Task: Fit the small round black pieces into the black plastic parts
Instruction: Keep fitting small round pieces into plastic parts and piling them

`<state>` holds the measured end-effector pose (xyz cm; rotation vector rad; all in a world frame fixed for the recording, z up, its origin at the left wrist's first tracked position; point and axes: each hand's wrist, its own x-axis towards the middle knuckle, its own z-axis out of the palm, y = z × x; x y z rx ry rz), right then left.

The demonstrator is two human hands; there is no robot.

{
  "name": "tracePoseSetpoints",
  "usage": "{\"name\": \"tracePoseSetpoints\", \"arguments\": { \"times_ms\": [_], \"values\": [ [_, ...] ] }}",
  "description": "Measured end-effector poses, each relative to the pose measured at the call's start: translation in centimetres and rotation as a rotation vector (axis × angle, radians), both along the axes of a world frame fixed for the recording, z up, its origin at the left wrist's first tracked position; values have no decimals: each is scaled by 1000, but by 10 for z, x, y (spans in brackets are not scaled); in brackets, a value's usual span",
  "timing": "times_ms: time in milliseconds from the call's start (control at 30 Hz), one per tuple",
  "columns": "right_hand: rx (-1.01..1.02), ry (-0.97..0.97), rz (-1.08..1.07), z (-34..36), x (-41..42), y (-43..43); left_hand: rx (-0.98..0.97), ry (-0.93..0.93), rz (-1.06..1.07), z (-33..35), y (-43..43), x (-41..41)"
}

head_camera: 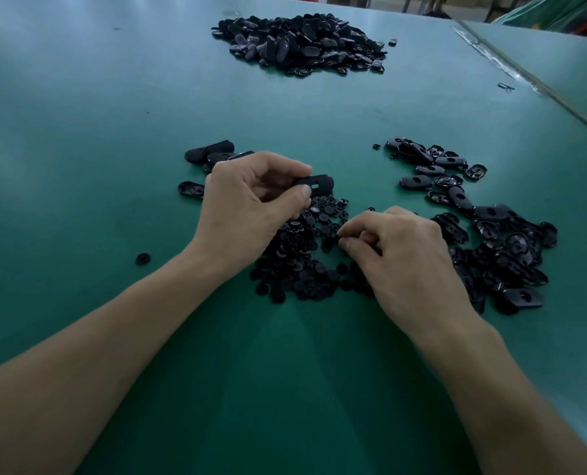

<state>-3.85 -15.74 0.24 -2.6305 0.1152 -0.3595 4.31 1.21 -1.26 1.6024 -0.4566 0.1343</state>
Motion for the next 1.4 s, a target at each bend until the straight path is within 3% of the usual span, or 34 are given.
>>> {"name": "tracePoseSetpoints", "arguments": {
  "times_ms": [300, 467, 900, 1267, 1400],
  "values": [
    [-57, -5, 11, 3, -2, 2, 0, 13, -5, 0, 0, 0],
    [-54, -120, 0, 2, -1, 3, -3, 19, -9, 0, 0, 1],
    [198, -281, 83, -1, 1, 6, 194, -142, -35, 0, -4, -7],
    [292, -325, 92, -1, 1, 9, 218, -232, -46, -3, -4, -6],
    [414, -301, 64, 0, 2, 12, 193, -230, -77, -2, -6, -8]
  ]
}}
